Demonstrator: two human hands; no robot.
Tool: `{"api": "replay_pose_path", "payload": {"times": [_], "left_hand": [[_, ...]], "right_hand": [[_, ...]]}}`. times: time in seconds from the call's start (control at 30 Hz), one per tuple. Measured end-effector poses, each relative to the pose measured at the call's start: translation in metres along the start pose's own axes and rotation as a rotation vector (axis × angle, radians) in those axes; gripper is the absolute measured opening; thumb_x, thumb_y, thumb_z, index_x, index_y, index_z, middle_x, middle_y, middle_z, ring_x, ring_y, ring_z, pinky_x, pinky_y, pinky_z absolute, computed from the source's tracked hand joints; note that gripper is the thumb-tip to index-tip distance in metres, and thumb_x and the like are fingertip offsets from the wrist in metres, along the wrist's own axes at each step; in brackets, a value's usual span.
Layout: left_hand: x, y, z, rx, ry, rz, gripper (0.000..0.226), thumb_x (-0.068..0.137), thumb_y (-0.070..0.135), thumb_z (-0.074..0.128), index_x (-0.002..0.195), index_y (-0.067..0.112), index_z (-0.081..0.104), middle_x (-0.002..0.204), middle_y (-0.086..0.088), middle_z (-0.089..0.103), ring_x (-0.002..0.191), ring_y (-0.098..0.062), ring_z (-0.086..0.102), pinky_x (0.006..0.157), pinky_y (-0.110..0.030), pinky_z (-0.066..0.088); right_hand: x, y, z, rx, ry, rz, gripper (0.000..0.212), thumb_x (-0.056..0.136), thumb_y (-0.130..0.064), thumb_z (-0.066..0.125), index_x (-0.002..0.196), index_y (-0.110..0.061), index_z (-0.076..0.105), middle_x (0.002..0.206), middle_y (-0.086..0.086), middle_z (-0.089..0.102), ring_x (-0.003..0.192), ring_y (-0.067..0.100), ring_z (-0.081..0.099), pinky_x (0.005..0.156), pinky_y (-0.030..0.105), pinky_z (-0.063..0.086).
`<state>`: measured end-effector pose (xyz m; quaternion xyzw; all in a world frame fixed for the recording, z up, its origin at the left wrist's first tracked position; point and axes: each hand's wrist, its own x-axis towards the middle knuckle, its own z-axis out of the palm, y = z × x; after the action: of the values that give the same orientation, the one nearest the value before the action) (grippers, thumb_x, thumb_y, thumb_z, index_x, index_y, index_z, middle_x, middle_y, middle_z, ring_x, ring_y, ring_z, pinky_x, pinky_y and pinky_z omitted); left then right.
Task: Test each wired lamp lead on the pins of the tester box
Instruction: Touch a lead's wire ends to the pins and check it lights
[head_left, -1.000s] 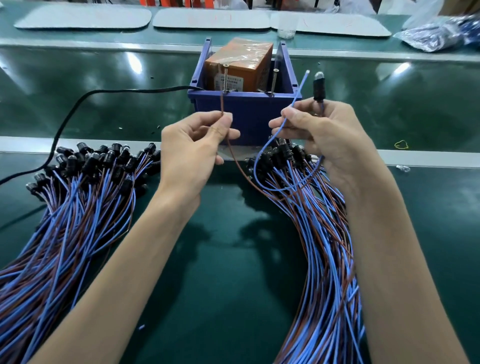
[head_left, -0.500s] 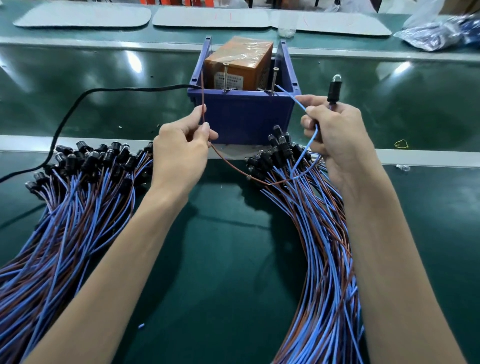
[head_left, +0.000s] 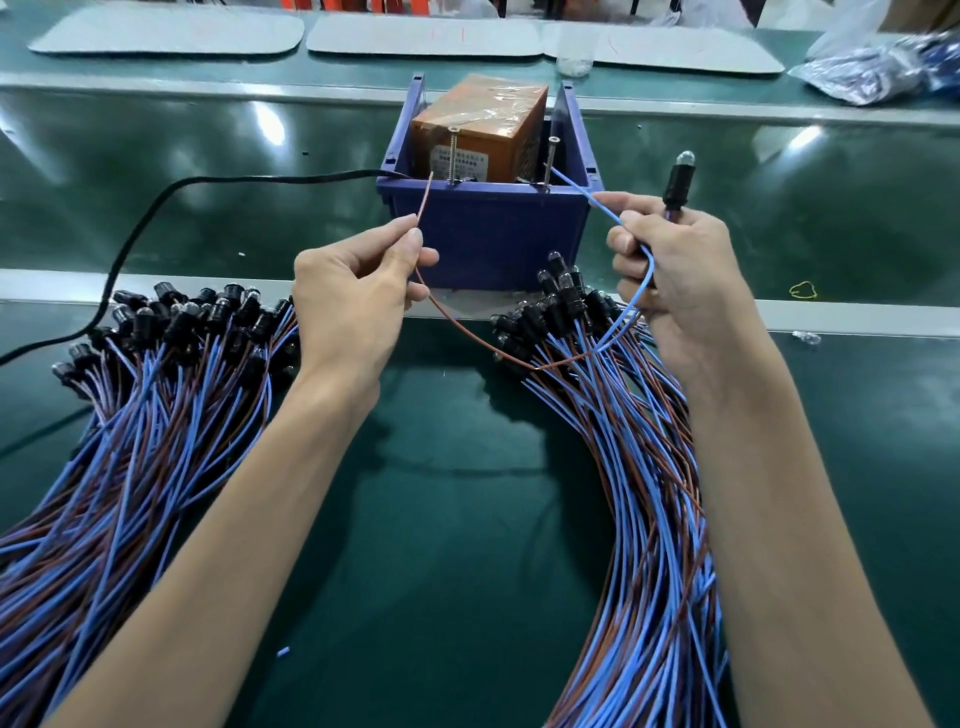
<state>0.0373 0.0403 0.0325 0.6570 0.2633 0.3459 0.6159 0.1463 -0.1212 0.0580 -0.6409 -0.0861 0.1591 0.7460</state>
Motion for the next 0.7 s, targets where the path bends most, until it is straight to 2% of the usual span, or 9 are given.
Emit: {"api": "replay_pose_path", "payload": {"times": [0.27,0.57,0.7], "left_hand": [[-0.0027,0.0046,0.0034,-0.016,-0.044,-0.044,0.027,0.094,0.003,0.056,0.118,0.013,0.065,0.08,0.008,0.069,0.049,0.003,0.053,0.057,-0.008,0.044],[-0.0031,0.0046,0.0035,-0.028,-0.094,-0.085,0.029,0.095,0.003,0.054,0.114,0.02,0.067,0.082,0.01,0.07,0.051,0.003,0.051,0.058,-0.008,0.043],[-0.0027,0.0057,0.0032,-0.035,-0.1,-0.096,0.028,0.095,0.002,0.054,0.115,0.017,0.067,0.081,0.008,0.069,0.051,0.003,0.051,0.058,-0.008,0.042]], "right_hand": [[0.0,-0.0018,-0.0021,0.033,-0.01,0.016,0.031,0.095,0.002,0.036,0.089,-0.01,0.064,0.051,-0.009,0.039,0.041,0.002,0.022,0.034,0.013,0.017],[0.0007,-0.0009,-0.0026,0.024,-0.011,0.017,0.03,0.095,0.001,0.037,0.089,-0.01,0.065,0.05,-0.009,0.039,0.039,0.002,0.023,0.034,0.013,0.018],[0.0001,-0.0017,-0.002,0.017,-0.01,0.015,0.03,0.095,0.001,0.037,0.089,-0.01,0.065,0.053,-0.008,0.037,0.04,0.002,0.023,0.034,0.013,0.018]]}}
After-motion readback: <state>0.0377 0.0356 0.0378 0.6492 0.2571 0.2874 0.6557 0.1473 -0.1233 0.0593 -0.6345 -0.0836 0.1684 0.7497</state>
